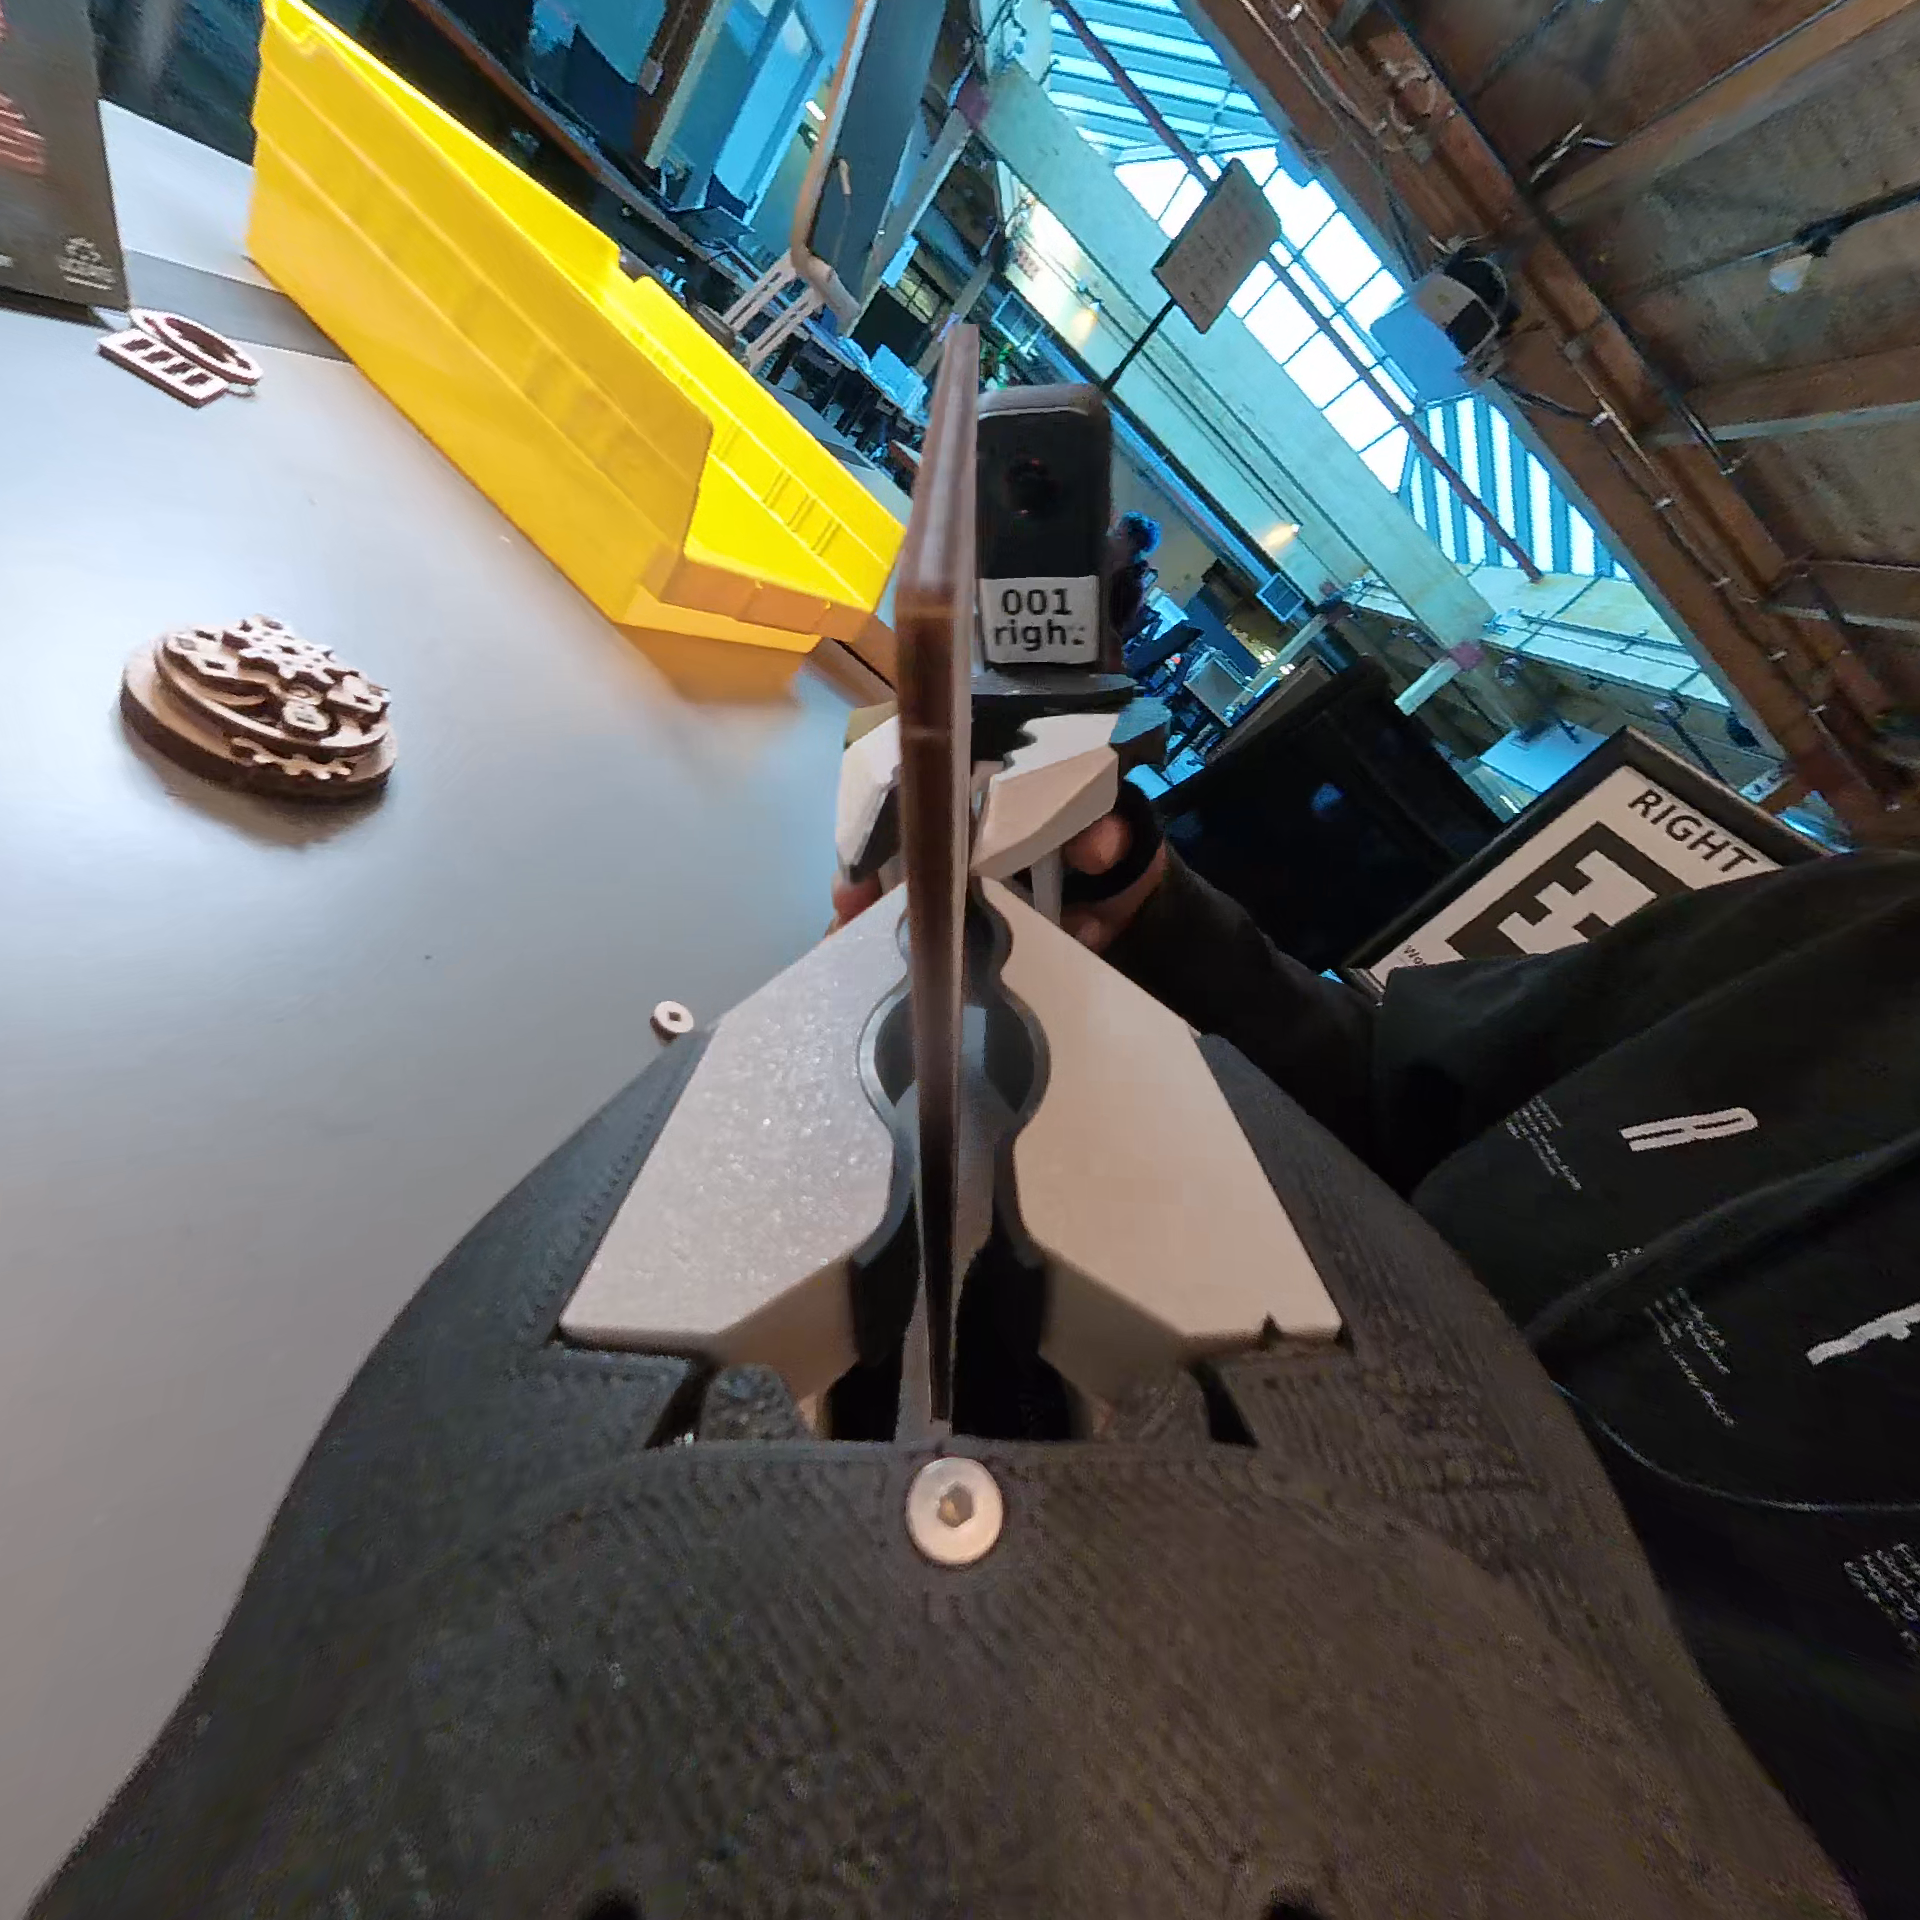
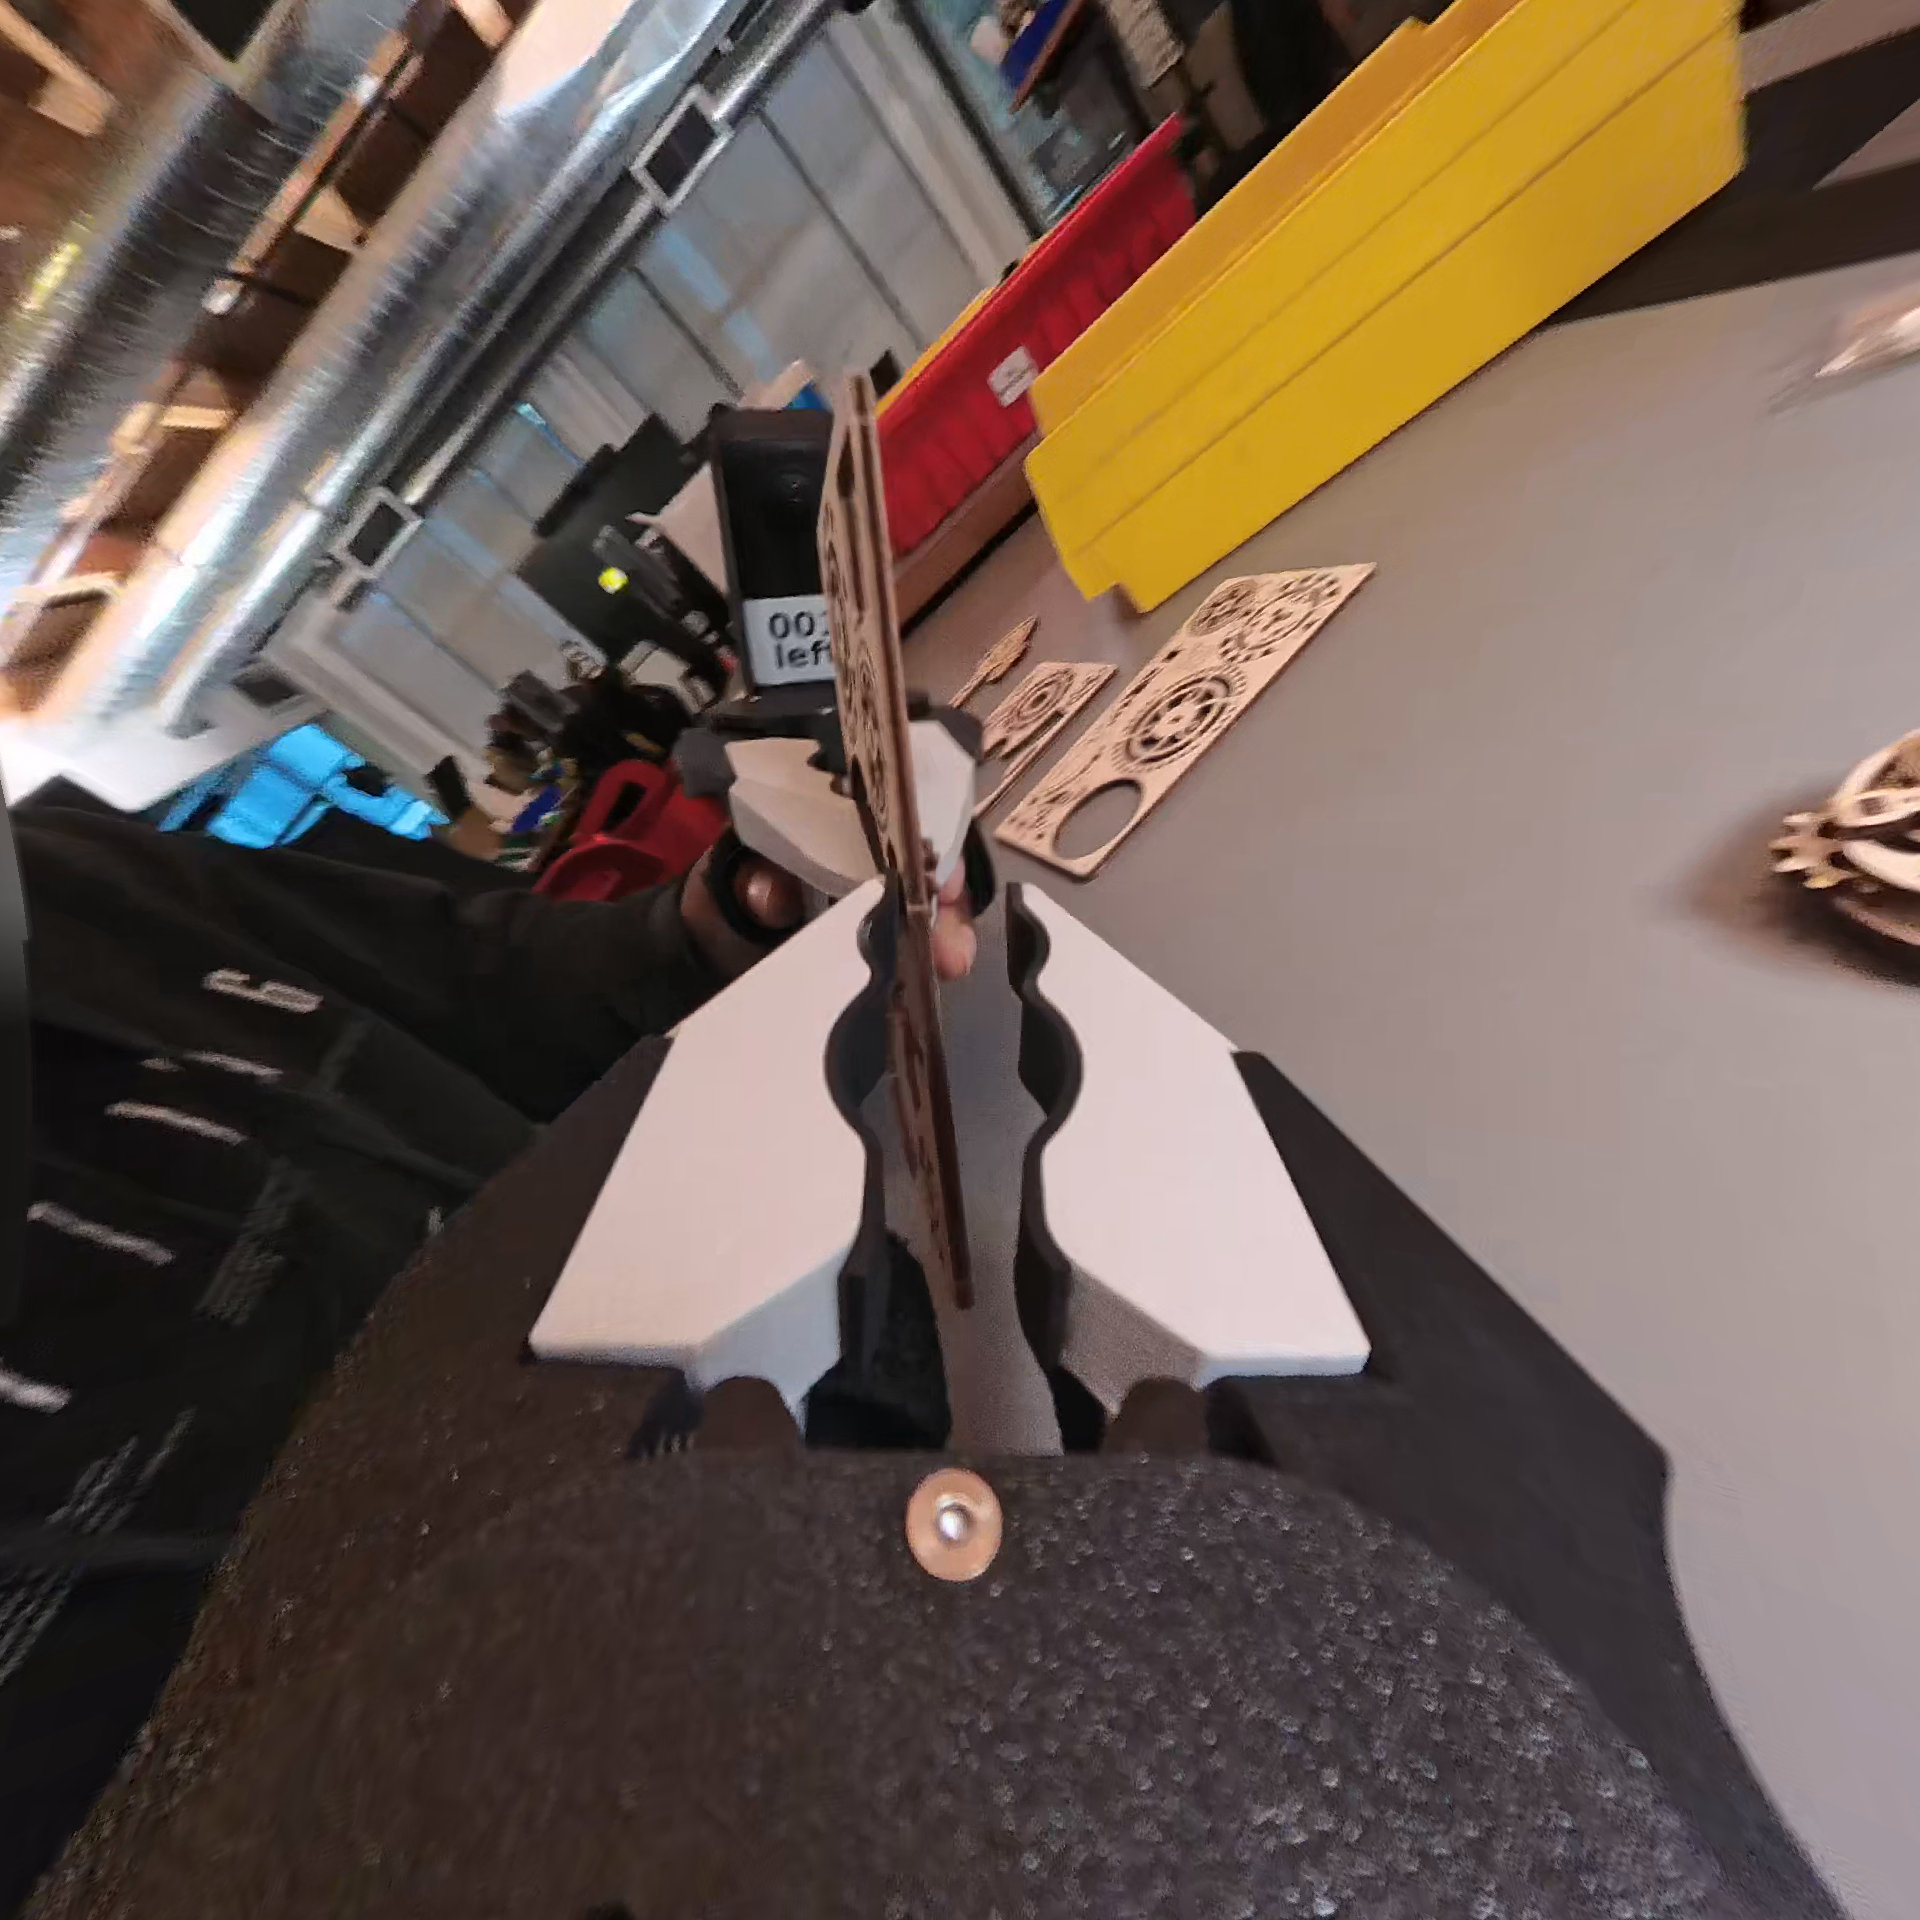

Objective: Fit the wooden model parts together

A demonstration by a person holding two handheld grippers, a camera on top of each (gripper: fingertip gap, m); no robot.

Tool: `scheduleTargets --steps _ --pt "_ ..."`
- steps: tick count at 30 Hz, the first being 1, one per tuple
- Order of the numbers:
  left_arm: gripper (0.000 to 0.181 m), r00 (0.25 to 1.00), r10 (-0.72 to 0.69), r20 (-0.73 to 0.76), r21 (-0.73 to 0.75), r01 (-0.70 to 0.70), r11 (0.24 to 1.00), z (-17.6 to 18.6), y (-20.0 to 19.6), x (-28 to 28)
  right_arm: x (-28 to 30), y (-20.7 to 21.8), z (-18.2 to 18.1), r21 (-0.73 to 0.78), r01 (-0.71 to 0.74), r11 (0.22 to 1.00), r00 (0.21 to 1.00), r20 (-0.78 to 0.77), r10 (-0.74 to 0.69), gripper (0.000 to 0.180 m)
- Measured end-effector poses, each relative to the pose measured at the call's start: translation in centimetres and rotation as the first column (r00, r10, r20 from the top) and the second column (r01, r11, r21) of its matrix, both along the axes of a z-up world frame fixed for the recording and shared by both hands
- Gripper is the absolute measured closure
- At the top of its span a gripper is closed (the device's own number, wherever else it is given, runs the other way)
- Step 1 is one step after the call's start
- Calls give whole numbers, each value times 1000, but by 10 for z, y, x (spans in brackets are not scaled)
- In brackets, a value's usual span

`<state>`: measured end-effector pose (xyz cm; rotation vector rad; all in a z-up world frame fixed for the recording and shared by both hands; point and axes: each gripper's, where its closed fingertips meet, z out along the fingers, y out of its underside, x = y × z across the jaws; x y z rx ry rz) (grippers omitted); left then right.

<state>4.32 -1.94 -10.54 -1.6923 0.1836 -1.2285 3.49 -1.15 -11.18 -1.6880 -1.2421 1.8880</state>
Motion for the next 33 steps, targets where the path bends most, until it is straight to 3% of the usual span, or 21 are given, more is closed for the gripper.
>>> scheduleTargets --steps 7,14,19,27,33 --pt "179 1000 -31 4 11 31 999 1 -5 -2 -2 -11 7 28 -59 998 996 -58 61 176" --pt "178 996 22 -82 -39 -25 999 -16 1 -6 -7 -4 -10 110 35 993 999 28 -38 176" --pt "179 994 32 -108 -78 -40 996 -27 4 -7 -10 5 -24 353 133 926 982 83 -172 176" --pt "179 1000 2 17 -98 -1 995 -21 6 -11 -10 4 -18 274 118 954 989 52 -137 172" --pt "178 985 122 121 -64 -115 991 3 16 -61 -2 17 7 254 188 949 982 -49 -181 156"
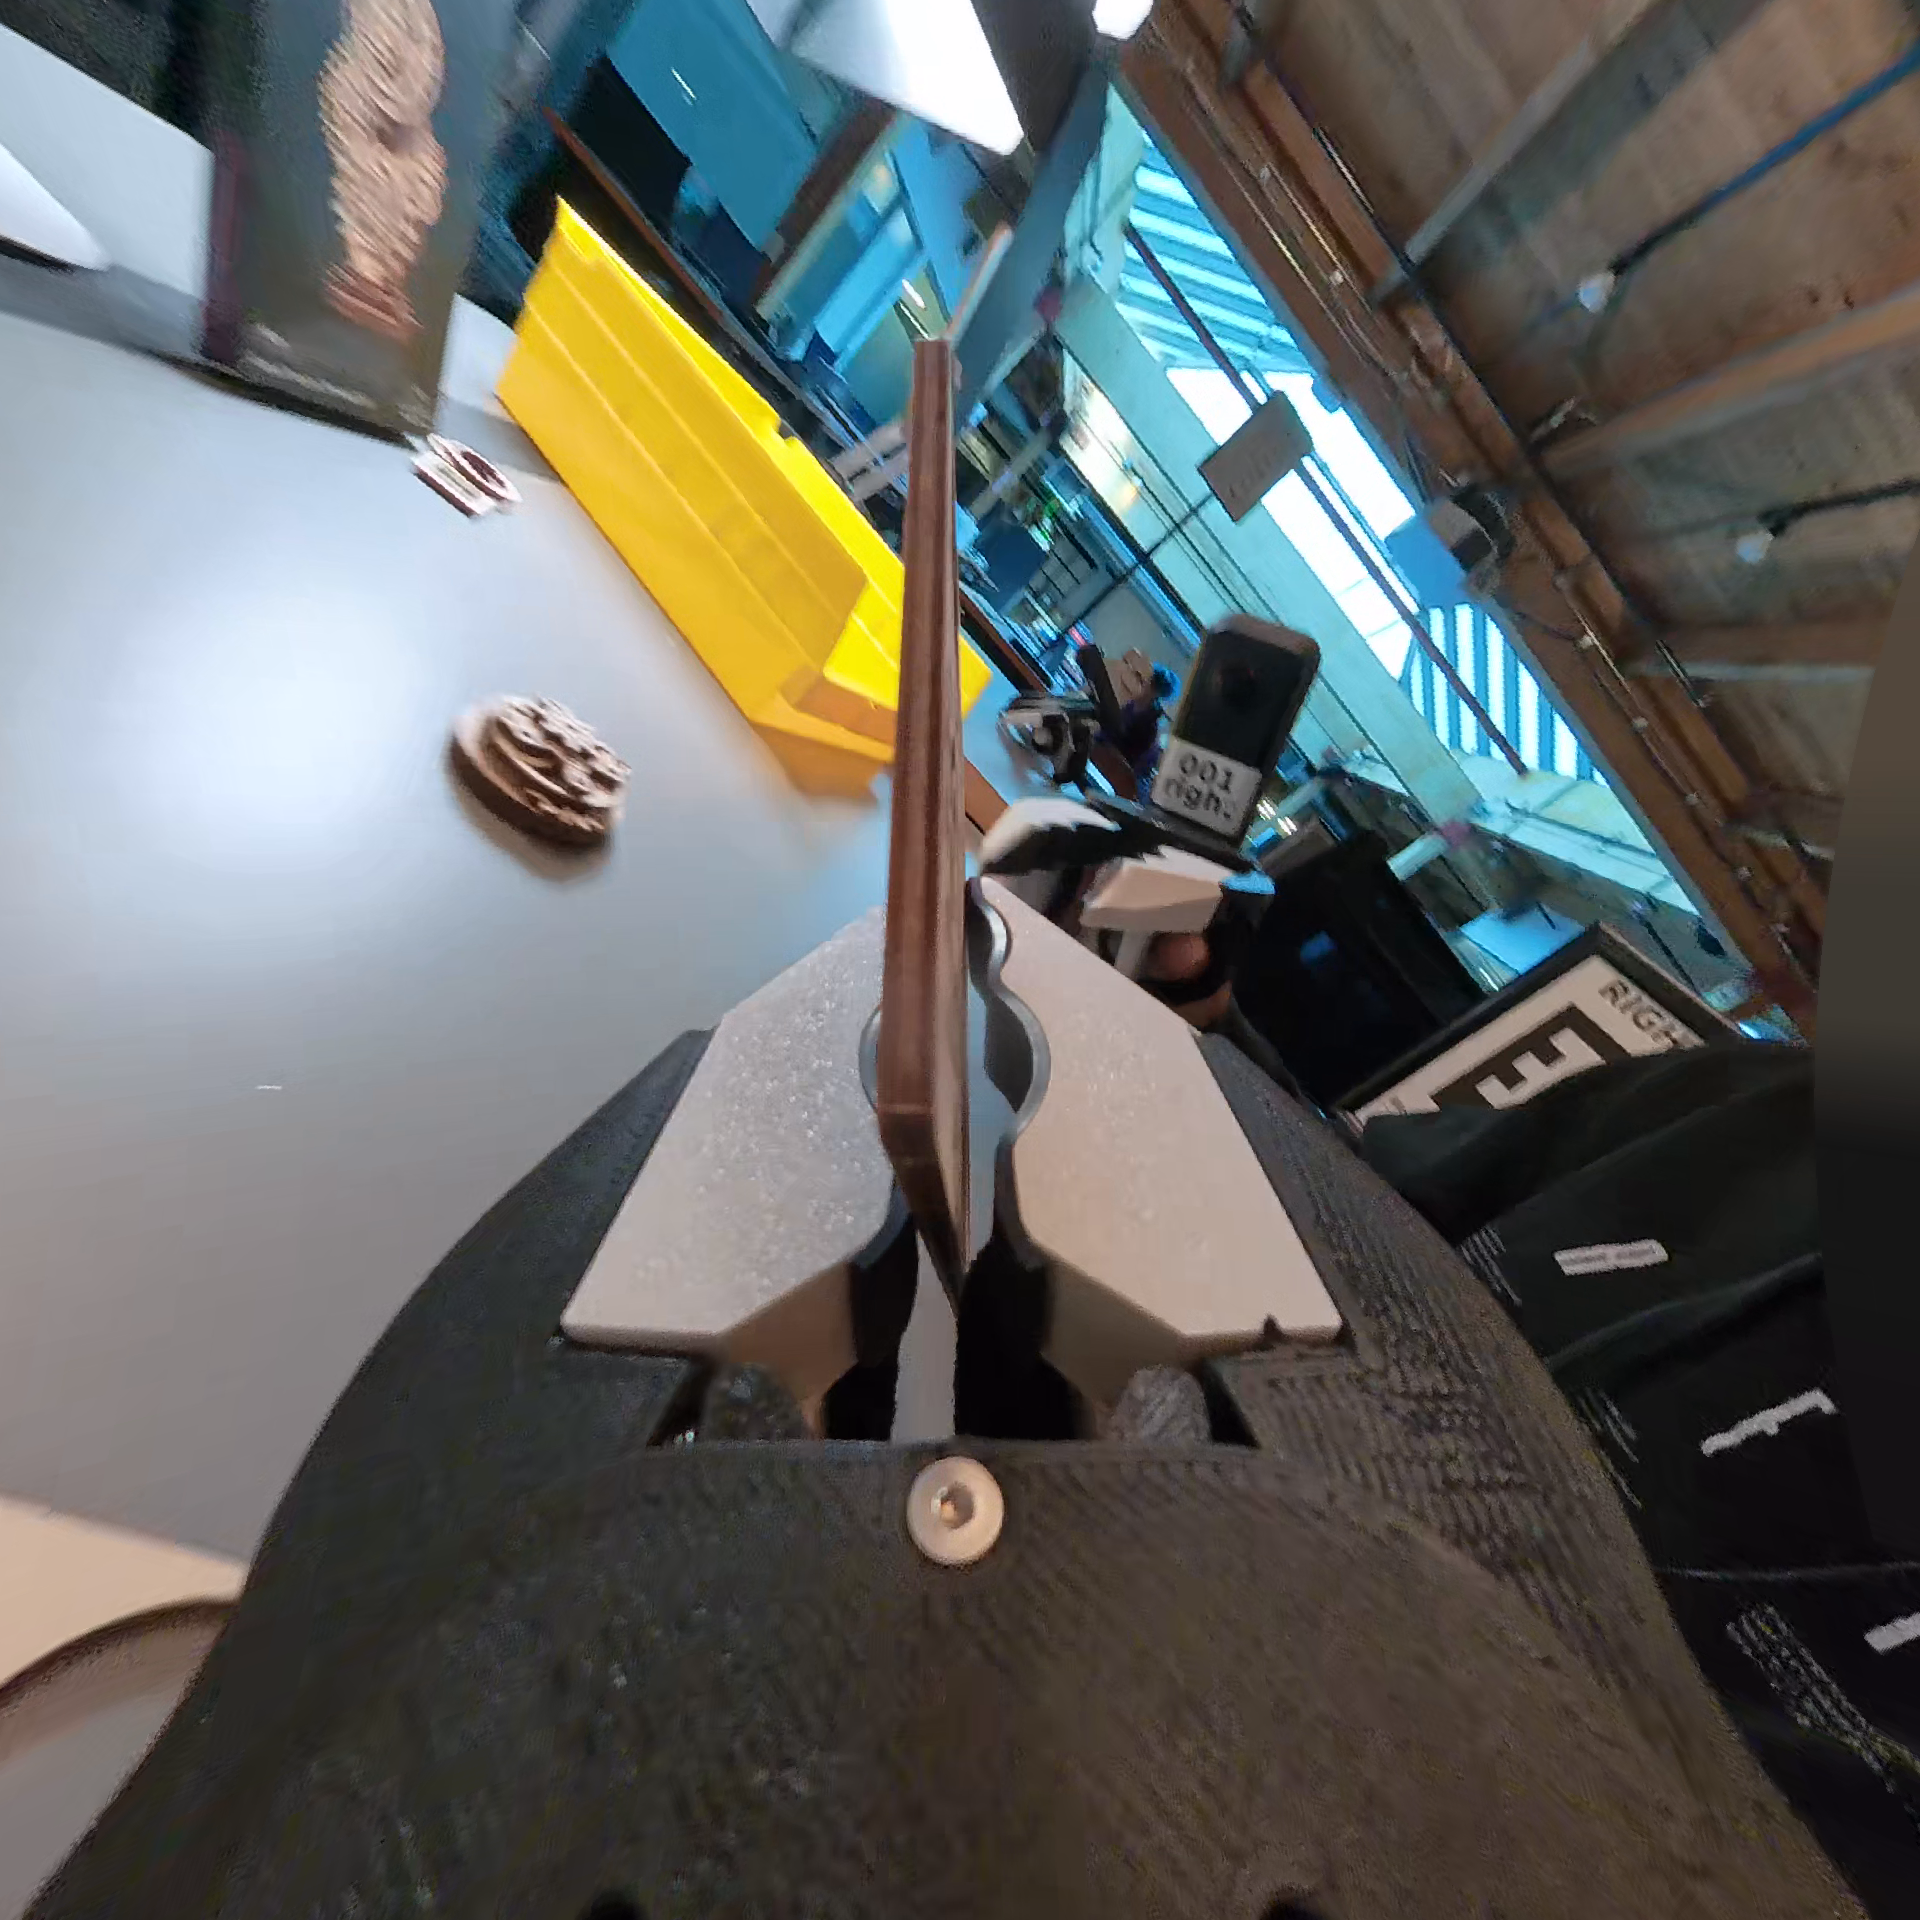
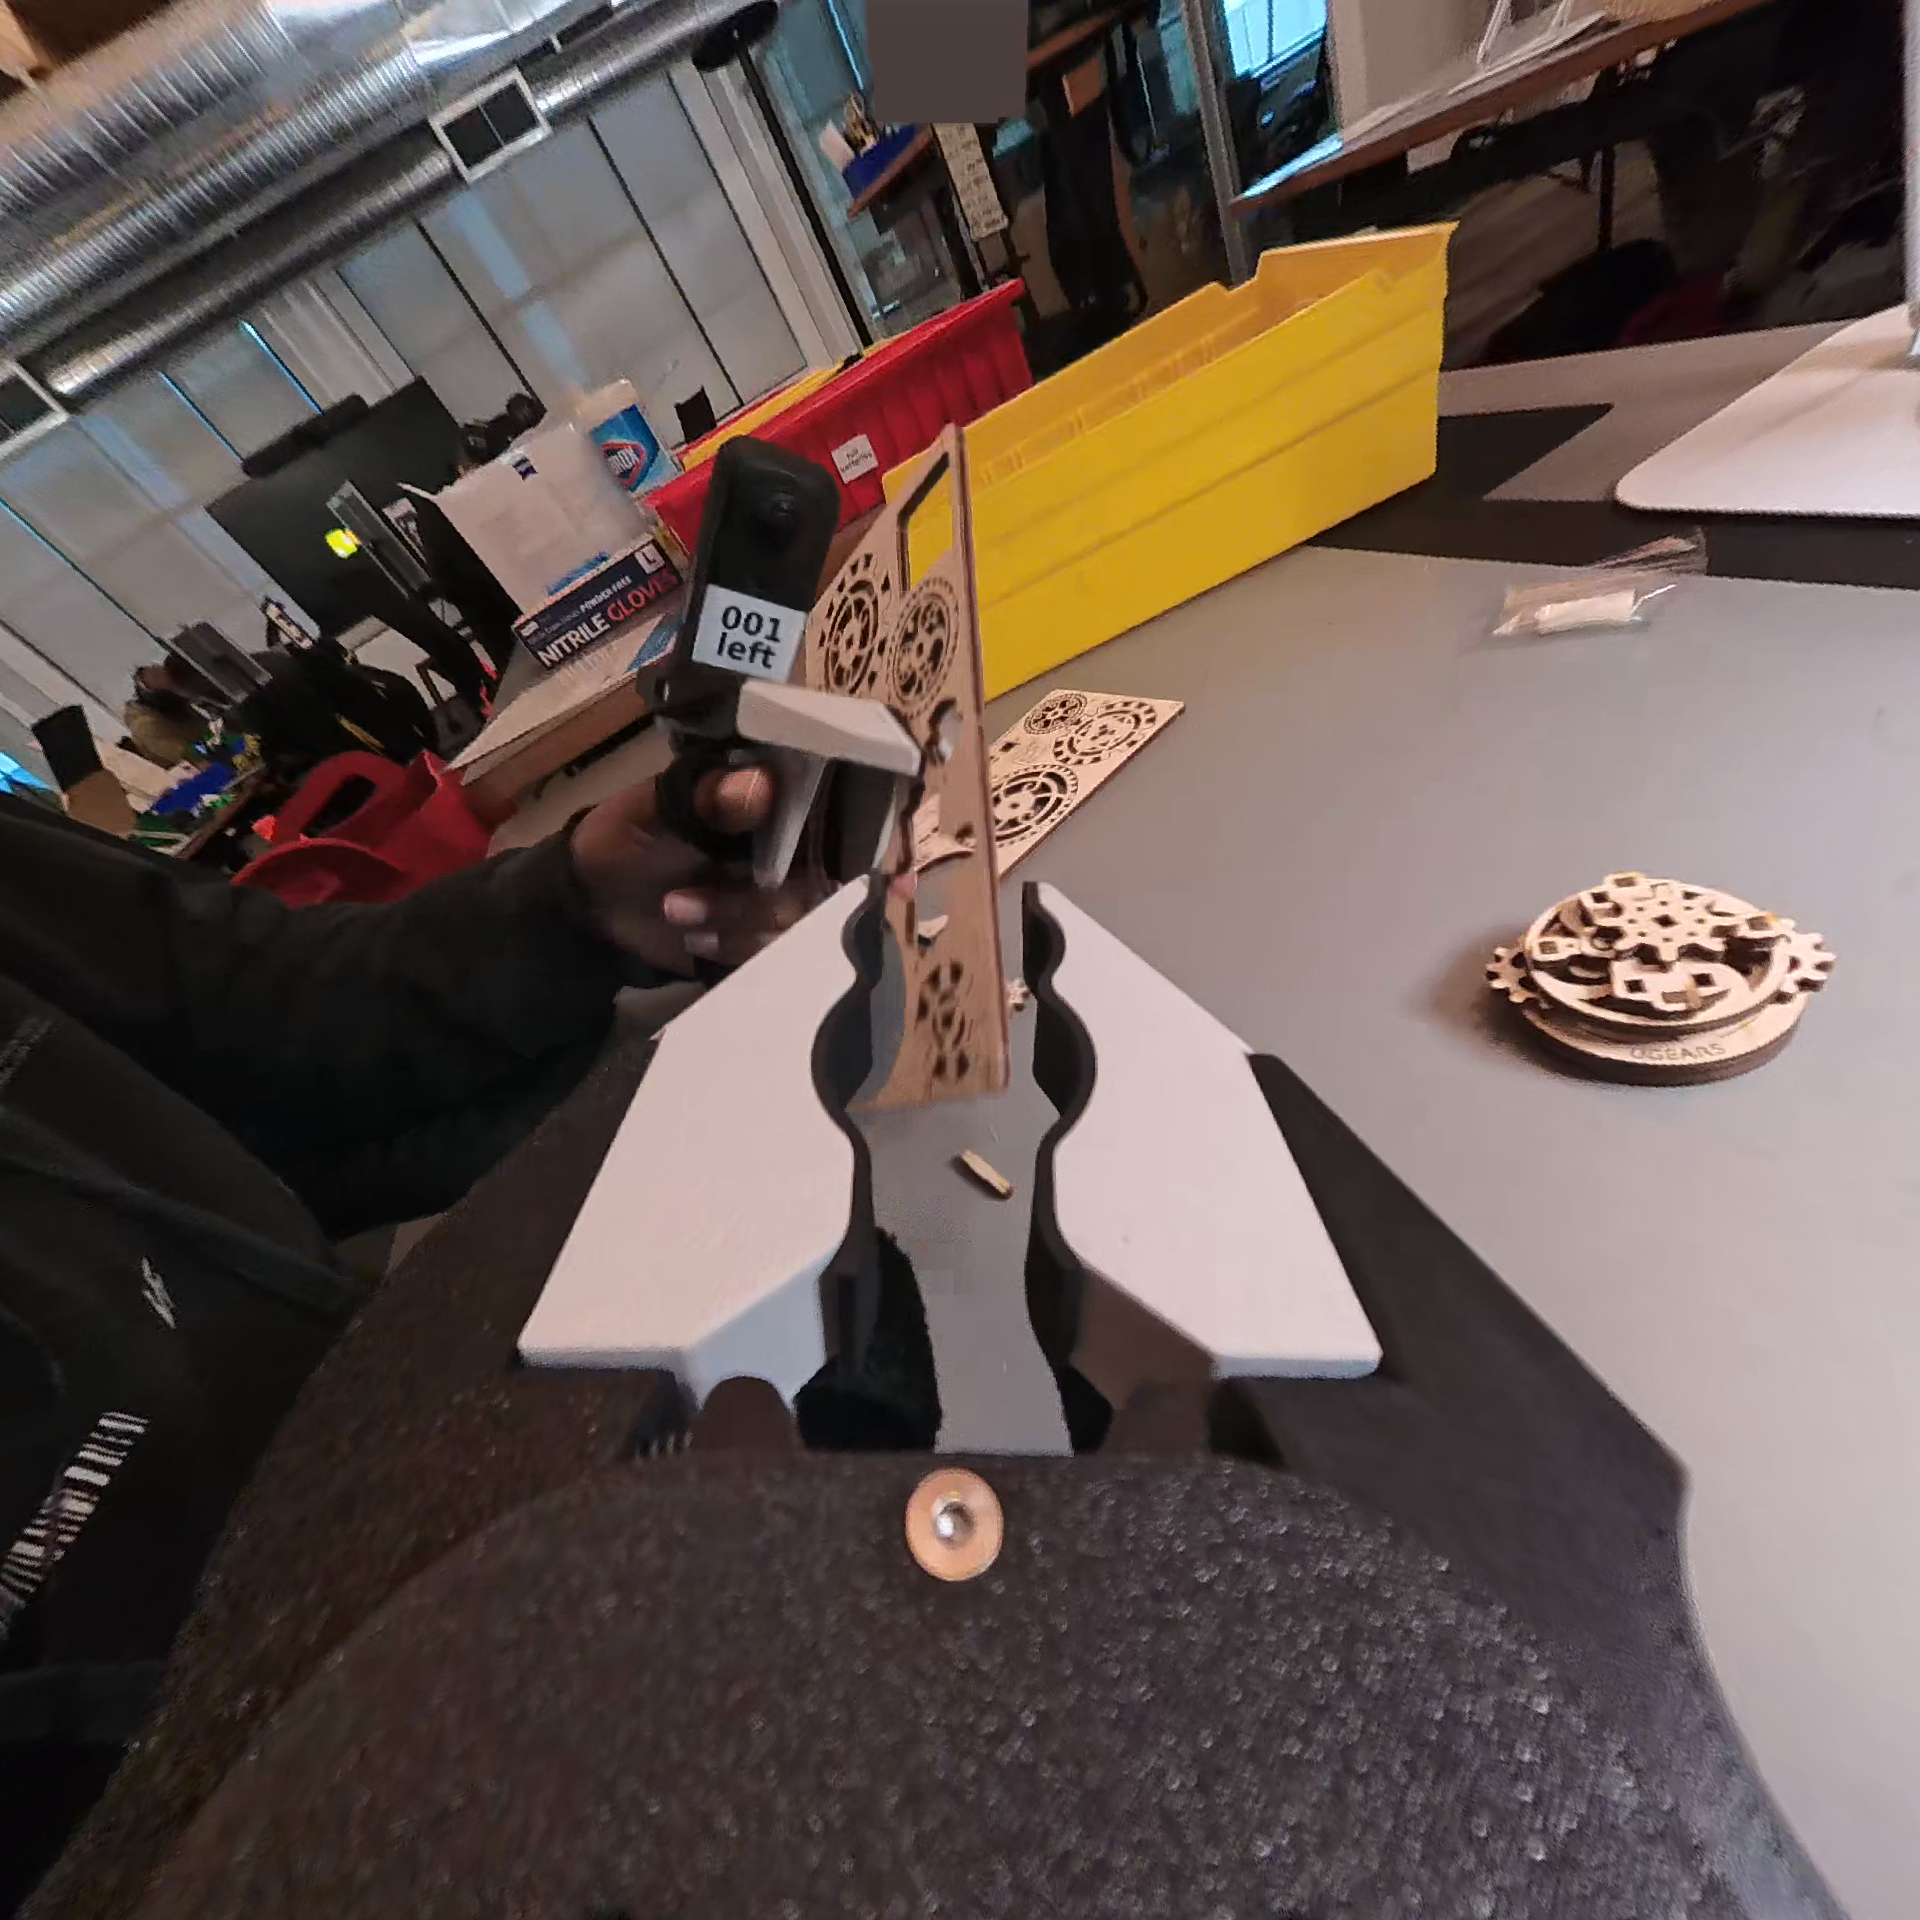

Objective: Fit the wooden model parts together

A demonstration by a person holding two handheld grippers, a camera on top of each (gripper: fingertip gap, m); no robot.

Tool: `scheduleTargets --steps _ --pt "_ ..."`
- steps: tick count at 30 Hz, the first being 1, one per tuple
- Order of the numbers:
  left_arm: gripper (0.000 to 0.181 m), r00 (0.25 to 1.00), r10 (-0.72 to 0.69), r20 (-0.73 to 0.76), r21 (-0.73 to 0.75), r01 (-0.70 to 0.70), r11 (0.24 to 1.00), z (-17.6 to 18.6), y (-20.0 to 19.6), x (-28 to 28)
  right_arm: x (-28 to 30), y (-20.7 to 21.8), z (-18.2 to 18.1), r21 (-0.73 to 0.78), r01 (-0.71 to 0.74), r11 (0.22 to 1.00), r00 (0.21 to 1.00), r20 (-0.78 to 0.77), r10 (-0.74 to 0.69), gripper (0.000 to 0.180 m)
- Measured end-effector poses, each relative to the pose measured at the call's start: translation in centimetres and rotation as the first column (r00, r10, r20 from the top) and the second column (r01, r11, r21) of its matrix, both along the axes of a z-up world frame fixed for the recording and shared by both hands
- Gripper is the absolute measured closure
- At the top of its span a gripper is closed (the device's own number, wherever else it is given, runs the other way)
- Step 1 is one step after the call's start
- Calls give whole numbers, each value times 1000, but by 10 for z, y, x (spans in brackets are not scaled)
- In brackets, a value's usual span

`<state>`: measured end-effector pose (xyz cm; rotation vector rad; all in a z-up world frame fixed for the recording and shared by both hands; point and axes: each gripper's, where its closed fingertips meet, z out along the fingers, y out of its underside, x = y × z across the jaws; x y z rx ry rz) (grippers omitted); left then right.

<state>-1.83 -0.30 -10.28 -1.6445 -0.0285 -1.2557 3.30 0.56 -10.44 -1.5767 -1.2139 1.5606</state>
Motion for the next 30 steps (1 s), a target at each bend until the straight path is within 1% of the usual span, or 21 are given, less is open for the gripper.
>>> scheduleTargets --steps 2,4,5,6,8,10,13,15,17,18,20,22,24,26,28,30 --pt "178 999 41 -19 -15 -41 999 3 3 -21 1 1 -2 35 8 999 1000 17 -9 156" --pt "178 996 39 -85 -65 -44 997 0 5 -38 -1 -2 -10 90 -2 996 998 58 -4 156" --pt "178 992 15 -123 -106 -28 994 -4 3 -45 -2 -4 -13 118 -11 993 997 79 2 157" --pt "178 988 -47 -147 -155 24 988 -8 -1 -47 -3 -7 -16 143 -24 989 995 101 9 157" --pt "178 975 -175 -135 -219 143 965 -8 -14 -49 -4 -11 -23 191 -59 980 988 150 30 157" --pt "178 940 -305 -153 -282 254 925 -15 -30 -50 -4 -14 -28 247 -97 964 977 208 45 157" --pt "179 893 -406 -194 -408 304 861 -39 -48 -62 2 -16 -36 336 -173 926 946 317 61 158" --pt "178 888 -412 -205 -475 278 835 -54 -50 -73 11 -12 -43 390 -216 895 917 395 49 159" --pt "165 878 -420 -228 -546 241 802 -69 -53 -80 21 -9 -49 415 -253 874 892 450 45 161" --pt "155 873 -422 -246 -571 221 790 -75 -54 -83 24 -8 -50 417 -259 871 887 461 43 161" --pt "143 868 -402 -293 -581 173 795 -77 -53 -88 27 -5 -50 408 -244 880 890 455 36 161" --pt "129 866 -351 -357 -565 99 819 -75 -50 -97 27 -4 -50 407 -221 886 900 436 25 162" --pt "120 856 -298 -423 -553 17 833 -75 -48 -109 29 -2 -52 412 -214 886 902 432 18 162" --pt "117 844 -272 -462 -531 -18 847 -74 -48 -114 29 0 -54 410 -209 888 903 429 14 162" --pt "118 842 -269 -467 -518 -14 855 -72 -50 -112 28 1 -54 402 -199 894 910 414 16 162" --pt "123 831 -303 -467 -534 8 845 -77 -54 -108 26 1 -54 386 -192 902 917 398 25 162"
